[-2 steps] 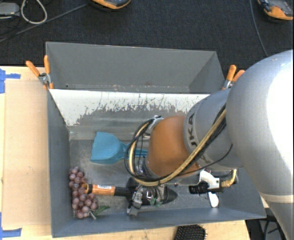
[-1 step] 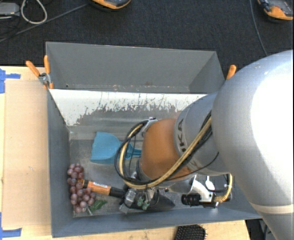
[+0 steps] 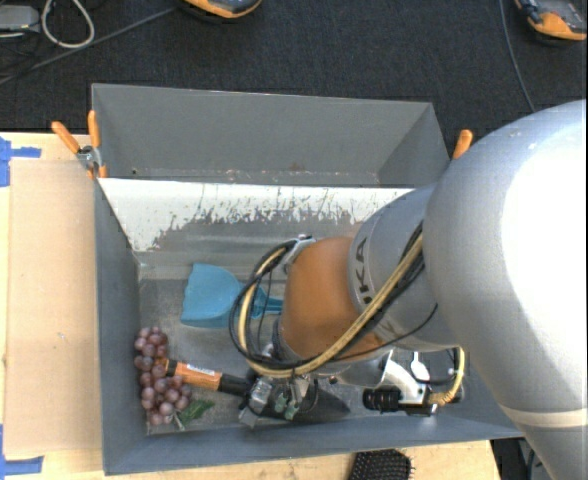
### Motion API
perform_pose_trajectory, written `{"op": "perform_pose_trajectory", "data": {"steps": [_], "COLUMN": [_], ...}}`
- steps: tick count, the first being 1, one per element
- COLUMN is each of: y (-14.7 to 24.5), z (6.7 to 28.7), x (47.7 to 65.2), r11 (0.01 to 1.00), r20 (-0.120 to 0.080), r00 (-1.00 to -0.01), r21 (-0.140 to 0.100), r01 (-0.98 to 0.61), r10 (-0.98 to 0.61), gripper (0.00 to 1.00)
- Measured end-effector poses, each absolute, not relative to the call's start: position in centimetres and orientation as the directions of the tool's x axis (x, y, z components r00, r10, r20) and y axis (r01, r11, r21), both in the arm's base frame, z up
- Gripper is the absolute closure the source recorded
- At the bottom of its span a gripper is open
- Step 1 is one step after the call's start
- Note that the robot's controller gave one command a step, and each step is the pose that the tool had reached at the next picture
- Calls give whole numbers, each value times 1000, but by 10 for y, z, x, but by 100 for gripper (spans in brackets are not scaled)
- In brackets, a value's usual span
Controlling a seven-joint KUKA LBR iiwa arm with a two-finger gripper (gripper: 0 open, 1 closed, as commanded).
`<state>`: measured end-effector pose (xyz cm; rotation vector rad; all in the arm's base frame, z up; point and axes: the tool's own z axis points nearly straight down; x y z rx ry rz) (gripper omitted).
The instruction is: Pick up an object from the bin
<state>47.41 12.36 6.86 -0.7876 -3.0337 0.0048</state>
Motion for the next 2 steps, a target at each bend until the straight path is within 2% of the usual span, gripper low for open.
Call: {"op": "perform_pose_trajectory", "data": {"steps": [1,2], "y": [123,123], "z": [70,81], "x": [474,473], "r11": [873,873], "r20": [9,11], "r00": [-873,-872], "r21": [-7,-9], "r01": [488,488], "r10": [488,489], "gripper": [100,100]}}
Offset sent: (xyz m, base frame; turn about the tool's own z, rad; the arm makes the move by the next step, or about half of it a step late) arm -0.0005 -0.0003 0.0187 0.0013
